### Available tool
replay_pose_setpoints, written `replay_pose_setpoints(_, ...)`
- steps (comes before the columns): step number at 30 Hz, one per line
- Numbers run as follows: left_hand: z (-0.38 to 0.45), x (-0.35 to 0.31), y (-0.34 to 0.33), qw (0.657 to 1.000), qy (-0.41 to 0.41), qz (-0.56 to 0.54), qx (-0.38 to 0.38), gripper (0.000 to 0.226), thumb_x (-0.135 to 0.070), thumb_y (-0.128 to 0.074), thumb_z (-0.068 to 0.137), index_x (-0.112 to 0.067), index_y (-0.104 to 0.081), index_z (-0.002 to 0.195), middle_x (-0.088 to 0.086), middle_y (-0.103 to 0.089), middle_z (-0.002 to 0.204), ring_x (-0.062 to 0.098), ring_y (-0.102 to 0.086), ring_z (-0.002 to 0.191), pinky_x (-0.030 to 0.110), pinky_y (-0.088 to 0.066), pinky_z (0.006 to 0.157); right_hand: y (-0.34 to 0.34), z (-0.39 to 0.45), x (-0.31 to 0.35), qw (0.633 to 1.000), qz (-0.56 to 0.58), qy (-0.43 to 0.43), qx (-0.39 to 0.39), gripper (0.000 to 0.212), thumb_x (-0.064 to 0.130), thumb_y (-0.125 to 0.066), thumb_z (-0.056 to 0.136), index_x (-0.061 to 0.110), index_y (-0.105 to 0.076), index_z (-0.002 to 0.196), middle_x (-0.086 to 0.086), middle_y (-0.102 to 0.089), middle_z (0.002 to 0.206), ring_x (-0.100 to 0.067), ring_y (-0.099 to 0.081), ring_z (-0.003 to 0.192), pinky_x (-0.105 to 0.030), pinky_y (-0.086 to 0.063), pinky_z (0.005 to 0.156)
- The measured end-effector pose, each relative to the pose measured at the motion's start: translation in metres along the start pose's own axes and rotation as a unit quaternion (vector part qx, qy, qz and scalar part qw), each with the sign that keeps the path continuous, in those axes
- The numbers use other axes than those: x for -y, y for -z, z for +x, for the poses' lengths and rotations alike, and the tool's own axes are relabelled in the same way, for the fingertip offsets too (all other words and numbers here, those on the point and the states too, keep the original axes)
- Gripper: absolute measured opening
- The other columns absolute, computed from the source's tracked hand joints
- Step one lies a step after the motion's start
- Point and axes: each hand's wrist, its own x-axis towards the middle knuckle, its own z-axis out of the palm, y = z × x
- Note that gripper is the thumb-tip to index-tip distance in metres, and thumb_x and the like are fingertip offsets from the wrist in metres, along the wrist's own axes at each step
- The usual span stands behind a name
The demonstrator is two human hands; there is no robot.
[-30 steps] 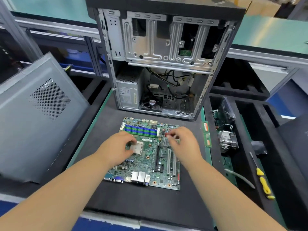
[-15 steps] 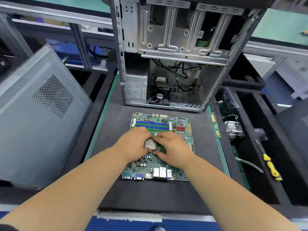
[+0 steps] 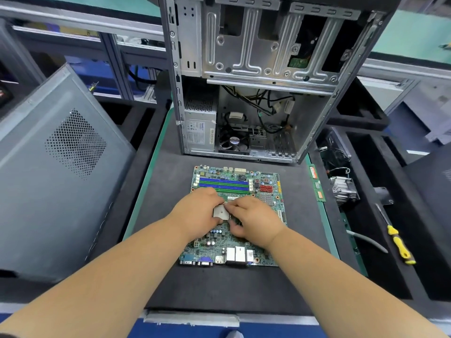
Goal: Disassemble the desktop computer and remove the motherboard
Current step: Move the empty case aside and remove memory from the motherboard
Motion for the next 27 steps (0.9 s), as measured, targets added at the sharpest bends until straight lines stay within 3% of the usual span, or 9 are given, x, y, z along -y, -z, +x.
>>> replay_pose_setpoints(3,0.000,0.000,-0.001,1.000,-0.002,-0.007,-0.001,0.046,-0.043,-0.069,0.081,-0.028,-0.058,0.122,-0.009,-0.053,0.110,0.012,-0.048,0.108,0.027,-0.043,0.090,0.003,0.006,-0.003,1.000,0.027,-0.003,-0.007,0.020,0.008,-0.070,0.079,0.004,-0.075,0.098,-0.009,-0.072,0.083,-0.032,-0.066,0.073,-0.040,-0.058,0.063)
replay_pose_setpoints(8,-0.002,0.007,0.001,0.999,-0.006,-0.044,0.010,0.057,-0.041,-0.072,0.079,-0.027,-0.052,0.131,-0.010,-0.052,0.116,0.010,-0.046,0.112,0.028,-0.042,0.096,0.011,0.011,-0.011,0.986,0.116,-0.122,-0.014,0.023,0.023,-0.058,0.096,0.015,-0.071,0.112,-0.001,-0.072,0.103,-0.021,-0.065,0.094,-0.035,-0.053,0.084)
replay_pose_setpoints(11,-0.008,0.015,0.003,0.997,-0.006,-0.080,0.022,0.063,-0.036,-0.073,0.080,-0.027,-0.048,0.137,-0.011,-0.050,0.125,0.007,-0.046,0.117,0.026,-0.039,0.102,0.013,0.018,-0.011,0.981,0.118,-0.156,0.003,0.021,0.027,-0.053,0.099,0.018,-0.067,0.111,0.003,-0.069,0.103,-0.016,-0.062,0.093,-0.032,-0.051,0.081)
replay_pose_setpoints(17,-0.025,0.026,0.003,0.992,0.006,-0.119,-0.029,0.056,-0.030,-0.072,0.081,-0.026,-0.053,0.134,-0.012,-0.052,0.125,0.004,-0.048,0.117,0.022,-0.038,0.103,0.011,0.028,-0.009,0.978,0.102,-0.183,-0.007,0.016,0.023,-0.049,0.100,0.019,-0.064,0.105,0.005,-0.065,0.096,-0.012,-0.054,0.080,-0.026,-0.042,0.067)
replay_pose_setpoints(22,-0.030,0.029,0.001,0.990,0.013,-0.123,-0.061,0.046,-0.026,-0.071,0.082,-0.025,-0.059,0.126,-0.012,-0.055,0.117,0.006,-0.050,0.112,0.022,-0.040,0.100,0.009,0.038,-0.011,0.971,0.106,-0.213,-0.013,0.015,0.020,-0.050,0.100,0.019,-0.064,0.105,0.003,-0.063,0.100,-0.011,-0.051,0.080,-0.026,-0.041,0.069)
replay_pose_setpoints(27,-0.033,0.033,0.001,0.989,0.023,-0.129,-0.074,0.040,-0.028,-0.071,0.083,-0.025,-0.062,0.122,-0.010,-0.055,0.115,0.008,-0.048,0.112,0.026,-0.040,0.100,0.010,0.037,-0.008,0.983,0.076,-0.167,-0.025,0.014,0.016,-0.053,0.098,0.013,-0.066,0.103,0.000,-0.064,0.099,-0.018,-0.056,0.091,-0.028,-0.043,0.076)
